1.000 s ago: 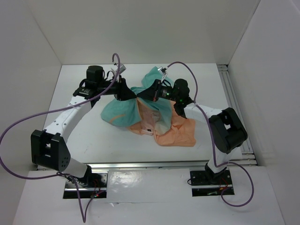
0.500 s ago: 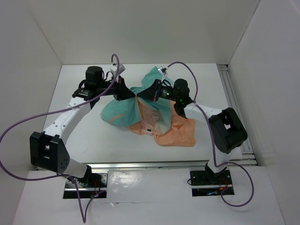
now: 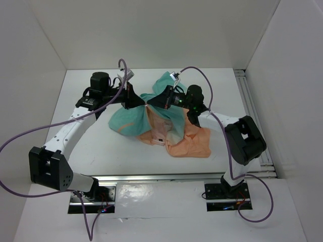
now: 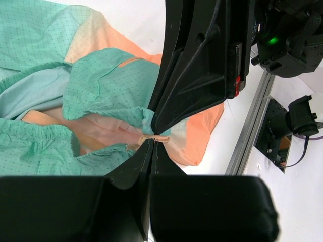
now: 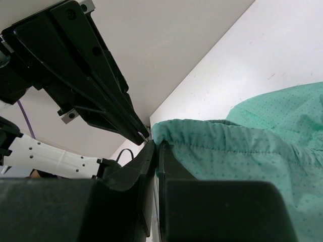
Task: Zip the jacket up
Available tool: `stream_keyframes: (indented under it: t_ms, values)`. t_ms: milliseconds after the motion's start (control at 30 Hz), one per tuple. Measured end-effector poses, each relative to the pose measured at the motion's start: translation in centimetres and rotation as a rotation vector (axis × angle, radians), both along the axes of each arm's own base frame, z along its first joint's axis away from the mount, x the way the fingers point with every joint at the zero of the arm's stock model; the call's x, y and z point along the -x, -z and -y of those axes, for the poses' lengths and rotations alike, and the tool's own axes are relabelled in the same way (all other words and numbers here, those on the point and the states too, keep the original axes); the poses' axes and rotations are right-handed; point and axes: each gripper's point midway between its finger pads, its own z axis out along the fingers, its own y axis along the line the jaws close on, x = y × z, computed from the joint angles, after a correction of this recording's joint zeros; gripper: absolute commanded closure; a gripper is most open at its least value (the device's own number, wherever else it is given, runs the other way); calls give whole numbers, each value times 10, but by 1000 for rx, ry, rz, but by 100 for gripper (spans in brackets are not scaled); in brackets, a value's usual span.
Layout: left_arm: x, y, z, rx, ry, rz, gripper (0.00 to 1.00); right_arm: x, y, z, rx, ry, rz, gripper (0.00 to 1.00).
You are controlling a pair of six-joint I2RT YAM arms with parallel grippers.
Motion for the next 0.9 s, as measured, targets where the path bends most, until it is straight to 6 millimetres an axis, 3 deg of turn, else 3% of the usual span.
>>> stream_keyframes:
  t_ms: [567,900]
  values:
    - [-1,16,14,-63,-10,2,100,-7,13,-2,68,38,-99,100]
    - [-6,18,17,-71,-14,6,100,-10,10,6,99,104,-120,100]
